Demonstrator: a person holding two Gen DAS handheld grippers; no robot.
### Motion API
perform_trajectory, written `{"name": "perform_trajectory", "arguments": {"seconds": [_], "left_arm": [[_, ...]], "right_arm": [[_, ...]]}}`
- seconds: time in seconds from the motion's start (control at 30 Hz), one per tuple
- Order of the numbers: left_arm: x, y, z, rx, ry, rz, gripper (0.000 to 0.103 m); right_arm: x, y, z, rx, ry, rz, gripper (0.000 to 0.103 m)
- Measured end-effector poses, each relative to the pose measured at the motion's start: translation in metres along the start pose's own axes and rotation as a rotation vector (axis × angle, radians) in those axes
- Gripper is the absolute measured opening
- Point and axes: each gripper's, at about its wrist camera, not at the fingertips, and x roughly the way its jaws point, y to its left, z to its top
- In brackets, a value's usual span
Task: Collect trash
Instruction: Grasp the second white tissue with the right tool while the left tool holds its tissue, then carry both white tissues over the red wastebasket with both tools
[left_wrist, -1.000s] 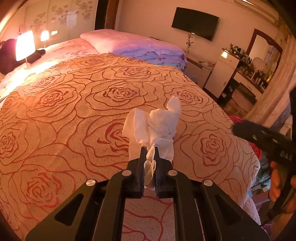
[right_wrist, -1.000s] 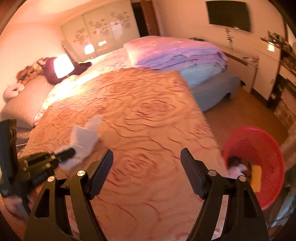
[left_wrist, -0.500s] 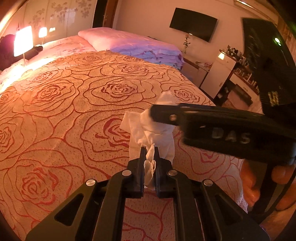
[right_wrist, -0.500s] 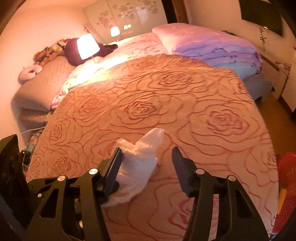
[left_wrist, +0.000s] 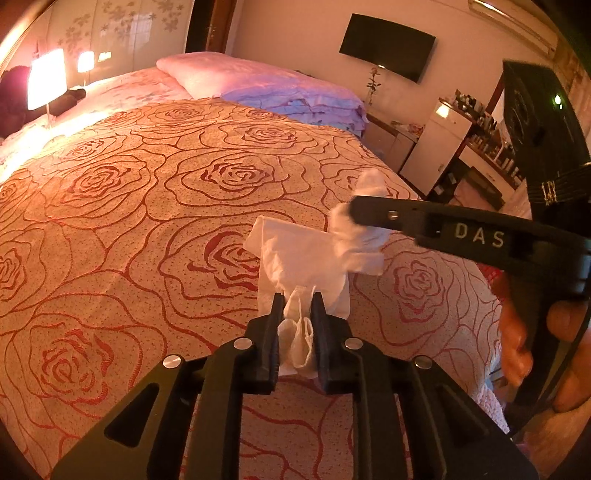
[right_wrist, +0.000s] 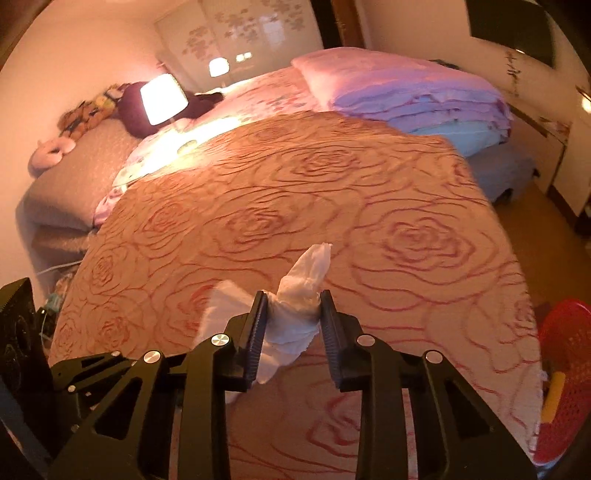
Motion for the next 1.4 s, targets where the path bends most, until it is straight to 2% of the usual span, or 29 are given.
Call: {"name": "perform_trajectory", "arguments": {"seconds": [0.23,0.33,0.5,1.1,1.4], "left_arm": [[0.003,-0.001,0.003,0.014,-0.003,0.007,0.014],[0.001,-0.002,0.004,0.016,-0.005,0.004,0.009],[-0.006,-0.003,0.007,0.026,-0.024,0.0,0.008],[-0.034,-0.025,0.032,0.07,-0.121,0.03,0.008],[-0.041,-0.033,0.042,0.075,-0.144,0.035,0.008]], "right_arm": [[-0.007,-0.022,-0.015,0.008,-0.01,-0.058,0.029],[-0.009,-0.026,-0.02,0.014,-0.01,-0.061,0.029],[-0.018,-0.028,-0.025,0.021,-0.035,-0.066,0.029],[-0.059,-0.038,-0.025,0.037,-0.14,-0.1,0.029],[-0.08,-0.044,-0.022,0.048,-0.191,-0.118,0.029]]}}
